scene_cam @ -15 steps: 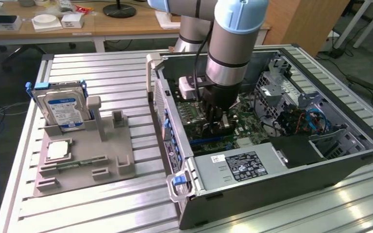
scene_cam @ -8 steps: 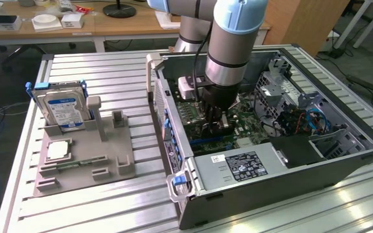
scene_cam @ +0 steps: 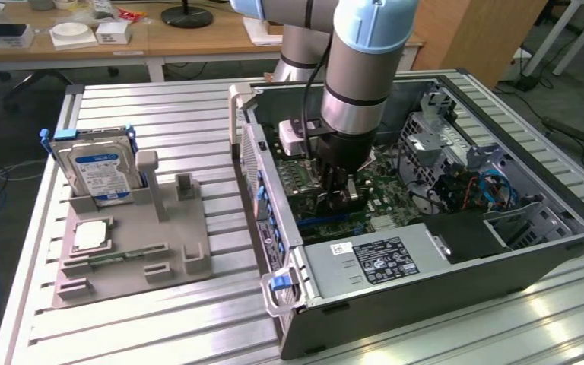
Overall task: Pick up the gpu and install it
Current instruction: 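Insert the gpu into the slot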
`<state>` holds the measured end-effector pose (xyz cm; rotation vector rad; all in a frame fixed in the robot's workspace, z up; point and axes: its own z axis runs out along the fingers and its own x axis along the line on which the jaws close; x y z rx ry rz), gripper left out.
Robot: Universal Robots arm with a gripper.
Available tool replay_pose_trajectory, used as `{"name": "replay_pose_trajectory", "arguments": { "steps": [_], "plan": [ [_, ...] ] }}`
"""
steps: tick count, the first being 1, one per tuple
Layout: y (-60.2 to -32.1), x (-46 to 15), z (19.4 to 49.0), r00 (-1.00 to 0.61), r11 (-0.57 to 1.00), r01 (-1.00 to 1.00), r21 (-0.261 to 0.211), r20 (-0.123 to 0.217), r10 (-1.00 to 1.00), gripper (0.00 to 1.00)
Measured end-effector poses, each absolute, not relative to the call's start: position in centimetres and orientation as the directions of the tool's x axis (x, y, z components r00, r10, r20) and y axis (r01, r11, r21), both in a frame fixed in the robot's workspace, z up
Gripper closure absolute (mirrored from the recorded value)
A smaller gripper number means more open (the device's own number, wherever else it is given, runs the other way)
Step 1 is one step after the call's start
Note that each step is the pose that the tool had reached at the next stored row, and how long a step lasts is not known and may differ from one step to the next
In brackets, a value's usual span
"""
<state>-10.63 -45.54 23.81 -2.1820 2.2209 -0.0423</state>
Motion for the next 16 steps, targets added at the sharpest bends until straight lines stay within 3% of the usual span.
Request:
{"name": "replay_pose_trajectory", "arguments": {
  "steps": [16],
  "plan": [
    [-45.54, -10.87, 23.70, -0.018, 0.018, -0.999, -0.039, -0.001, -1.000, 0.73]
  ]
}}
